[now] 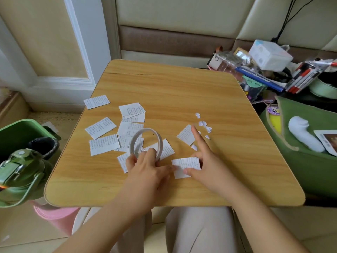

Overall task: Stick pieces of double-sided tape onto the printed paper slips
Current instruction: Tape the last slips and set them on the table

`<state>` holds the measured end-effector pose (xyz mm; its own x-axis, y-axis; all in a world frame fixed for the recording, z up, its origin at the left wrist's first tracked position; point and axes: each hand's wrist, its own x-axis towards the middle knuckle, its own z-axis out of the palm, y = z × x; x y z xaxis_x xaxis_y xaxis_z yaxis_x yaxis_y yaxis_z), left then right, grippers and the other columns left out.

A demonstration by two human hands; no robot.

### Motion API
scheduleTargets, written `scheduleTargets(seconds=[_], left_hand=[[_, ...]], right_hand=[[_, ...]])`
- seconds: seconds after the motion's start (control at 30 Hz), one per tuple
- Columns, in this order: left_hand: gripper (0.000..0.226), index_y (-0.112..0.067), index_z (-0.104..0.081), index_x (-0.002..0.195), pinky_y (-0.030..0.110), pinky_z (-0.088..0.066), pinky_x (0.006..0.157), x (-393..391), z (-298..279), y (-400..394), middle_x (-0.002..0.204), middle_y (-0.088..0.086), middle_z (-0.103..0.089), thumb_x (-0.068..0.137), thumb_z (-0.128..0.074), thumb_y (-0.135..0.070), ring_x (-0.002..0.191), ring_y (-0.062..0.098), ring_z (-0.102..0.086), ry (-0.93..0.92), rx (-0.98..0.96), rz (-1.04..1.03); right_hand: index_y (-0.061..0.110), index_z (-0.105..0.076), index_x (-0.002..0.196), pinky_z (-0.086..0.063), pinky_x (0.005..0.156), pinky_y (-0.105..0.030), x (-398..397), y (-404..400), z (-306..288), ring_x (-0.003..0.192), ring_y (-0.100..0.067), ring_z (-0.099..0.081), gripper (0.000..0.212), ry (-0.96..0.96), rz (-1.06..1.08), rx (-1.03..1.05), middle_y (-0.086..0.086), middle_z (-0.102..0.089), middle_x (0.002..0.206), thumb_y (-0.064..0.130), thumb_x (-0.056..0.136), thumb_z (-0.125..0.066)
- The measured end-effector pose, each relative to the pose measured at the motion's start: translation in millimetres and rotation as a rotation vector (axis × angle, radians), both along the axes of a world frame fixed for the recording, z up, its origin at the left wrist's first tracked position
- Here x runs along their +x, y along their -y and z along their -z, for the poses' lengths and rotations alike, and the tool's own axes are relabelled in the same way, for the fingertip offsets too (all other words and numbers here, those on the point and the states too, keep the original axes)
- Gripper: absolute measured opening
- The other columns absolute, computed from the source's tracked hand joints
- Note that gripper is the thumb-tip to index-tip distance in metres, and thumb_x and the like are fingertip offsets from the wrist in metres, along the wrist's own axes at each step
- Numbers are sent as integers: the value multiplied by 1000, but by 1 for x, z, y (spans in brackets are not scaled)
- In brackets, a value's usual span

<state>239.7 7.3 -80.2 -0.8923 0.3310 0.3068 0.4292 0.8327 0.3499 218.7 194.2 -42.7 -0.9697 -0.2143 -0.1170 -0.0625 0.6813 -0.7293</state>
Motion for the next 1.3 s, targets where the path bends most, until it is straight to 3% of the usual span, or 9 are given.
scheduleTargets(seconds=[0.13, 0.2, 0.23, 0.3, 0.37, 0.4, 0.53, 1.0, 1.3], left_hand=[[28, -40, -69, 101, 33, -23, 68, 1, 2, -4, 80, -6, -27, 76, -63, -29, 72, 20, -44, -4, -24, -16], [25, -38, -69, 100, 33, -23, 70, 1, 3, -4, 80, -5, -30, 80, -57, -31, 73, 20, -44, -19, -22, -26], [25, -38, -70, 99, 33, -24, 70, 1, 4, -4, 80, -5, -31, 81, -52, -33, 73, 20, -45, -23, -15, -33], [29, -37, -71, 97, 34, -25, 71, 2, 4, -5, 80, -4, -33, 82, -46, -35, 73, 20, -45, -23, -2, -46], [30, -36, -71, 95, 34, -24, 71, 3, 5, -6, 80, -5, -32, 82, -44, -35, 74, 20, -44, -27, 4, -52], [30, -36, -71, 96, 34, -24, 71, 3, 5, -5, 80, -4, -33, 82, -44, -36, 74, 20, -44, -30, 6, -52], [32, -35, -71, 100, 33, -22, 71, 3, 6, -4, 80, -4, -32, 84, -43, -37, 74, 21, -42, -37, 3, -43], [33, -32, -71, 101, 37, -30, 71, 4, 8, -4, 78, -1, -38, 84, -43, -36, 72, 23, -46, -67, -31, -30], [40, -31, -57, 115, 33, -19, 71, 2, 8, -2, 84, -1, -40, 78, -46, -34, 76, 22, -44, -70, -96, -1]], right_hand=[[62, -6, 135, -34, 86, -4, 1, 3, 7, 95, 5, -45, 102, -96, 35, 21, 17, -49, 107, 11, 80, -74], [54, -36, 129, -37, 86, -11, 3, 0, 7, 89, 8, -43, 77, -208, 143, -18, 19, -45, 102, 8, 79, -73], [44, -53, 120, -41, 74, -14, 6, -3, 4, 74, 6, -44, 56, -198, 222, -118, 16, -46, 89, 6, 82, -70], [18, -69, 106, -29, 47, -18, 14, -4, -6, 47, -3, -30, 22, 65, 372, -467, 11, -36, 60, 7, 92, -56], [4, -69, 102, -14, 39, -19, 20, -5, -10, 40, -6, -17, 27, 420, 441, -795, 6, -25, 51, 10, 96, -44], [3, -69, 101, -11, 38, -19, 22, -5, -11, 39, -5, -15, 30, 535, 449, -836, 5, -23, 51, 12, 94, -41], [2, -68, 100, -10, 37, -17, 24, 0, -7, 37, -5, -13, 32, 643, 463, -772, 4, -21, 49, 13, 91, -39], [7, -64, 106, -14, 36, -15, 28, 9, -6, 36, -6, -17, 27, 478, 478, -465, 6, -27, 45, 13, 97, -39], [10, -64, 103, -15, 38, -16, 27, 11, -1, 35, -7, -19, 27, 443, 482, -405, 7, -28, 44, 14, 98, -38]])
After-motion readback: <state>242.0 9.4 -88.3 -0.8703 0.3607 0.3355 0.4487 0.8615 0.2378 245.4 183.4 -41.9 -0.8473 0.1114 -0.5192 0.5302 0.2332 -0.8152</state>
